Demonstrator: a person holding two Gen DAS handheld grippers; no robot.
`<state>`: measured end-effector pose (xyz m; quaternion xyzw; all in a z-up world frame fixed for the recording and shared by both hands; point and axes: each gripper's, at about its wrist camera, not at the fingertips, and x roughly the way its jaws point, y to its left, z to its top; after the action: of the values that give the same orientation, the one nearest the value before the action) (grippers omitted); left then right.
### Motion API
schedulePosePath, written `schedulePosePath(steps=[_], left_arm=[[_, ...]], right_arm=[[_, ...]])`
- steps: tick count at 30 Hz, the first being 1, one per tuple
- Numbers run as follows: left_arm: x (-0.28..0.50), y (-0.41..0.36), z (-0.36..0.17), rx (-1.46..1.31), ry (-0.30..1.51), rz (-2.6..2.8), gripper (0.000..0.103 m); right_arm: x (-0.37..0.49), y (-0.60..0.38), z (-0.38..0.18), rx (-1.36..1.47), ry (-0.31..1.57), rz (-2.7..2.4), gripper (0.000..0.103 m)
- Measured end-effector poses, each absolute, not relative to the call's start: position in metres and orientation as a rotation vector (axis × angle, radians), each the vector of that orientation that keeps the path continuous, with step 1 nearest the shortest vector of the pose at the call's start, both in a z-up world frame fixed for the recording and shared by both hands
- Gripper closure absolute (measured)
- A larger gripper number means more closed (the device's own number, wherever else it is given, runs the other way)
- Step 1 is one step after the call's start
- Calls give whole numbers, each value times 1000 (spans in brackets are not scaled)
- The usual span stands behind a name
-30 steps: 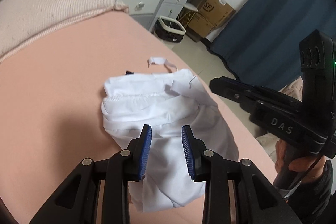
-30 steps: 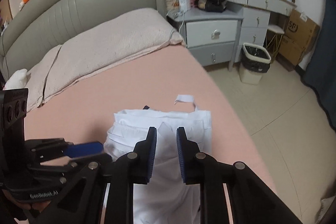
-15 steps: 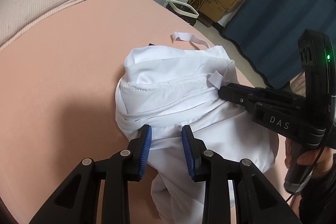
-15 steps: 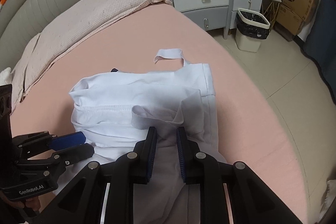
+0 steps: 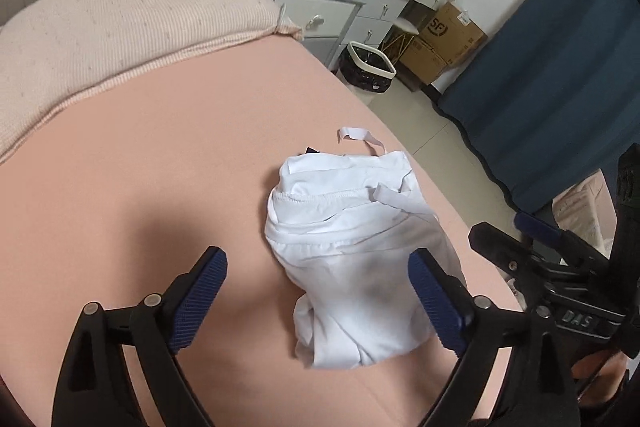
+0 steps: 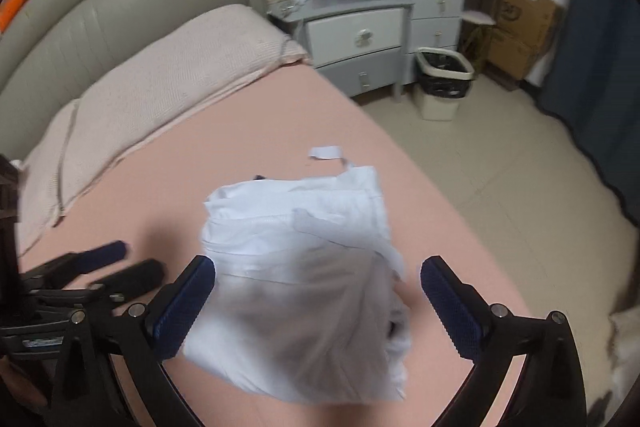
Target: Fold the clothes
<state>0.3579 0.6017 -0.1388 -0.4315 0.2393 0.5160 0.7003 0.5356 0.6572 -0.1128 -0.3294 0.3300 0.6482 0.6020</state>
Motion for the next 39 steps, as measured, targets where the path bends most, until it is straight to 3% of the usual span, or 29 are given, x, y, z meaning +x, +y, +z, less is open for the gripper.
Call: schedulePosePath(steps=[8,39], left_arm=[[360,563,-118,-816,592,1217,9],[392,461,-72,-771,650,1290,9]], right_arm=[[512,620,-88,-827,673,1407,0],[509,514,-45,-862,589,1403,0]])
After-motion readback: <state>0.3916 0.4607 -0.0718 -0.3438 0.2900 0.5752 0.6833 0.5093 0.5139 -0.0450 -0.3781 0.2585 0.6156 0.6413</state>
